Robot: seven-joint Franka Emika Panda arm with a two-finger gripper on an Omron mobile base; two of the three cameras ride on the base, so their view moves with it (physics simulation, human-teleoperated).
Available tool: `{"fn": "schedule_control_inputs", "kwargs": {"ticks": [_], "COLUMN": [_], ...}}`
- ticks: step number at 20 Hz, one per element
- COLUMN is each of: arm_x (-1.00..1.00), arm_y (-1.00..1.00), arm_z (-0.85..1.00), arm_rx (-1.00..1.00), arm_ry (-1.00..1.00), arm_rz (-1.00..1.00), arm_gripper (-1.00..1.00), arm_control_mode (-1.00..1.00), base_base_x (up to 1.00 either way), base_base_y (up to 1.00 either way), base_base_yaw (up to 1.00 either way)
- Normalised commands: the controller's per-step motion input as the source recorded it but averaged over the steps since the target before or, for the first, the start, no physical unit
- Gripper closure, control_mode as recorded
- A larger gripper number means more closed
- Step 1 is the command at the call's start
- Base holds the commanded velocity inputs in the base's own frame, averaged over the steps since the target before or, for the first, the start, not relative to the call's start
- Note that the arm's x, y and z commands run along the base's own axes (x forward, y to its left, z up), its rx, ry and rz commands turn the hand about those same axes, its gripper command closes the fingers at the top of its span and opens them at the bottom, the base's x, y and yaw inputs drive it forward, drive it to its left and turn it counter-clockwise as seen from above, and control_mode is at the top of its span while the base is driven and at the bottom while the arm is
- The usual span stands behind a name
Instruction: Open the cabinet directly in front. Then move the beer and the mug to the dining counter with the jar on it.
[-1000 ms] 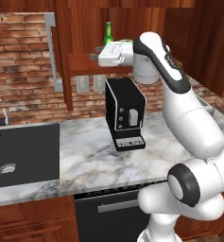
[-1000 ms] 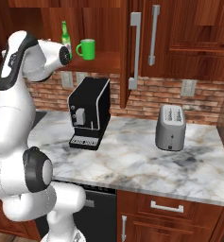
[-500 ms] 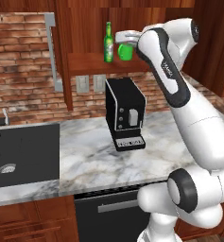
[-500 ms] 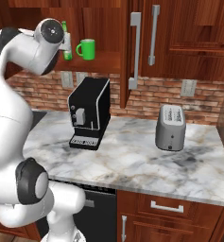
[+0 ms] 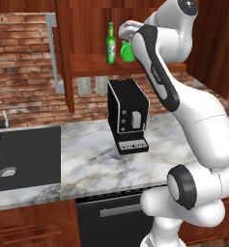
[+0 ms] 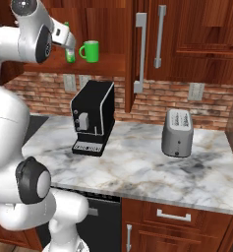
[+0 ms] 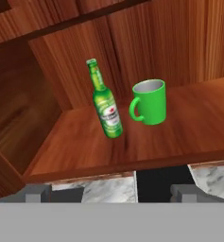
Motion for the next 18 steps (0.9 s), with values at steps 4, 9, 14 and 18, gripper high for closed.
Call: {"fn": "schedule_control_inputs", "kwargs": {"ticks": [4,9,14,18], "arm_x": [0.0,0.0,0.01,0.13], "arm_y": [0.0,0.05,0.17,0.14], "arm_z": [0.0,-0.21,-0.35,-0.23], "arm_rx": [0.0,-0.04,-0.12,-0.08], "arm_ry": [0.0,0.0,-0.03,0.0], "arm_rz": [0.0,0.0,0.05,0.05], "arm_gripper": [-1.0,-1.0,-1.0,-1.0], "arm_control_mode": [-1.0,-1.0,-1.0,-1.0], "base_base_x": [0.0,0.0,0.0,0.0], "base_base_y": [0.0,0.0,0.0,0.0], "base_base_yaw": [0.0,0.0,0.0,0.0]}}
